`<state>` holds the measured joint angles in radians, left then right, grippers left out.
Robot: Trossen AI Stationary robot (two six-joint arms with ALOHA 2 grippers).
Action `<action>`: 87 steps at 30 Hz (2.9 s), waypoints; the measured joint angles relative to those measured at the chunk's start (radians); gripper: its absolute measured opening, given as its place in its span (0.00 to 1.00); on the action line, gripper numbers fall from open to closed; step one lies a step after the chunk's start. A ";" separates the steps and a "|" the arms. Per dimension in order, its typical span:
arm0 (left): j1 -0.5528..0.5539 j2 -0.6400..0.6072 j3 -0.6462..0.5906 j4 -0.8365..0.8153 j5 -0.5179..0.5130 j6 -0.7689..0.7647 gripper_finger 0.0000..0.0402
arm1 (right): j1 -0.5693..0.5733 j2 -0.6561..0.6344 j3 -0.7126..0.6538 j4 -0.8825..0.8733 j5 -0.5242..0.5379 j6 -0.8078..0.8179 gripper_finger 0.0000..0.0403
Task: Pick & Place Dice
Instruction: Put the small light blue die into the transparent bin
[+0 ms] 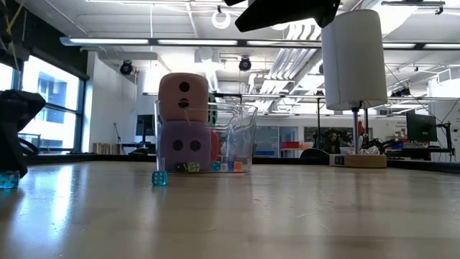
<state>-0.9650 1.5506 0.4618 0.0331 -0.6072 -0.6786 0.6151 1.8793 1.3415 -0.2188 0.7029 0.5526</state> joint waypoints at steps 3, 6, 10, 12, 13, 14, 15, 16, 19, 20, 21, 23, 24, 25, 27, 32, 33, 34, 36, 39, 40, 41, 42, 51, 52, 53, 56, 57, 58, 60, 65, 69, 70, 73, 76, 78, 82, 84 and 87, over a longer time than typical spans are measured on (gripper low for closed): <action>0.001 0.001 0.000 0.001 -0.006 0.024 0.58 | 0.000 0.000 0.000 0.000 0.000 -0.007 0.48; 0.013 0.005 0.000 0.001 -0.004 0.019 0.58 | 0.000 0.000 0.000 0.001 0.000 -0.007 0.48; 0.020 0.044 -0.002 0.017 -0.007 -0.035 0.58 | 0.000 0.000 0.000 0.001 0.000 -0.007 0.48; 0.020 0.072 -0.001 0.038 -0.023 -0.045 0.58 | 0.000 0.000 0.000 0.001 0.000 -0.007 0.48; 0.020 0.086 -0.001 0.045 -0.029 -0.048 0.58 | 0.000 0.000 0.000 0.001 -0.001 -0.007 0.48; 0.020 0.097 -0.001 0.052 -0.032 -0.051 0.58 | 0.000 0.000 0.000 0.000 -0.001 -0.007 0.48; 0.020 0.106 0.000 0.059 -0.038 -0.056 0.58 | 0.000 0.000 0.000 0.000 -0.001 -0.007 0.48; 0.020 0.112 0.000 0.066 -0.045 -0.056 0.58 | 0.000 0.000 0.000 0.000 -0.001 -0.007 0.48; 0.021 0.118 -0.001 0.087 -0.045 -0.056 0.58 | 0.000 0.000 0.000 0.000 -0.002 -0.007 0.48; 0.021 0.118 -0.001 0.090 -0.043 -0.057 0.57 | 0.000 0.000 0.000 0.000 -0.003 -0.007 0.48; 0.021 0.119 -0.001 0.090 -0.039 -0.062 0.57 | 0.000 0.000 0.000 0.000 -0.005 -0.007 0.48; 0.022 0.119 -0.001 0.089 -0.034 -0.088 0.54 | 0.000 0.000 0.000 0.000 -0.005 -0.007 0.48; 0.022 0.119 -0.001 0.089 -0.031 -0.097 0.53 | 0.000 0.000 0.000 0.000 -0.006 -0.007 0.48; 0.022 0.119 -0.001 0.089 -0.030 -0.102 0.51 | 0.000 0.000 0.000 0.000 -0.006 -0.007 0.48; 0.020 0.119 -0.001 0.090 -0.023 -0.104 0.47 | 0.000 0.000 0.000 0.000 -0.006 -0.007 0.48; 0.003 0.120 -0.001 0.089 -0.018 -0.104 0.37 | 0.000 0.000 0.000 0.000 -0.006 -0.007 0.48; 0.000 0.120 -0.001 0.089 -0.017 -0.104 0.35 | 0.000 0.000 0.000 0.000 -0.006 -0.007 0.48; -0.002 0.120 -0.001 0.089 -0.016 -0.104 0.33 | 0.000 0.000 0.000 0.000 -0.006 -0.007 0.48; -0.006 0.120 -0.001 0.087 -0.016 -0.106 0.29 | 0.000 0.000 0.000 0.000 -0.006 -0.007 0.48; -0.007 0.120 0.000 0.080 -0.014 -0.119 0.23 | 0.000 0.000 0.000 0.000 -0.007 -0.007 0.48; -0.007 0.120 0.000 0.078 -0.013 -0.120 0.21 | 0.000 0.000 0.000 0.000 -0.007 -0.007 0.48; -0.007 0.120 0.000 0.077 -0.011 -0.119 0.19 | 0.000 0.000 0.000 0.000 -0.007 -0.007 0.48; -0.007 0.120 0.000 0.076 -0.009 -0.119 0.17 | 0.000 0.000 0.000 0.000 -0.007 -0.007 0.48; -0.008 0.120 0.000 0.078 -0.011 -0.110 0.13 | 0.000 0.000 0.000 0.012 -0.038 -0.012 0.48; -0.008 0.119 0.000 0.081 -0.012 -0.102 0.13 | 0.000 0.000 0.000 0.015 -0.039 -0.018 0.48; -0.008 0.117 0.000 0.084 -0.012 -0.091 0.13 | 0.000 0.000 0.000 0.019 -0.039 -0.025 0.48; 0.004 0.090 -0.001 0.088 -0.002 -0.050 0.13 | 0.000 0.000 0.000 0.034 -0.052 -0.033 0.48; 0.011 0.073 -0.001 0.087 0.005 -0.036 0.13 | 0.000 0.000 0.000 0.037 -0.053 -0.034 0.48; 0.020 0.053 -0.001 0.085 0.013 -0.022 0.13 | 0.000 0.000 0.000 0.039 -0.054 -0.034 0.48; 0.036 0.009 -0.002 0.077 0.023 0.013 0.13 | 0.000 0.000 0.000 0.044 -0.054 -0.034 0.48; 0.086 -0.119 -0.006 0.057 0.011 0.143 0.13 | -0.003 0.000 0.000 0.065 -0.054 -0.034 0.48; 0.142 -0.204 -0.002 0.069 -0.009 0.241 0.13 | -0.015 0.000 0.000 0.075 -0.054 -0.034 0.48; 0.156 -0.221 -0.002 0.066 -0.010 0.270 0.13 | -0.020 0.000 0.000 0.075 -0.054 -0.034 0.48; 0.201 -0.260 0.013 0.076 -0.016 0.364 0.13 | -0.036 0.000 0.000 0.074 -0.066 -0.034 0.48; 0.248 -0.287 0.045 0.072 -0.019 0.444 0.13 | -0.052 0.000 0.000 0.073 -0.082 -0.040 0.48; 0.286 -0.306 0.078 0.059 0.004 0.455 0.13 | -0.060 0.000 0.000 0.075 -0.081 -0.069 0.48; 0.379 -0.321 0.189 -0.082 0.085 0.476 0.13 | -0.074 0.000 0.000 0.075 -0.073 -0.125 0.48; 0.426 -0.321 0.243 -0.155 0.109 0.527 0.13 | -0.082 0.000 0.000 0.075 -0.074 -0.142 0.48; 0.502 -0.322 0.302 -0.186 0.179 0.613 0.13 | -0.096 -0.003 0.000 0.067 -0.048 -0.181 0.48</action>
<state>-0.4627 1.2282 0.7633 -0.1528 -0.4279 -0.0655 0.5192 1.8765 1.3411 -0.1517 0.6546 0.3712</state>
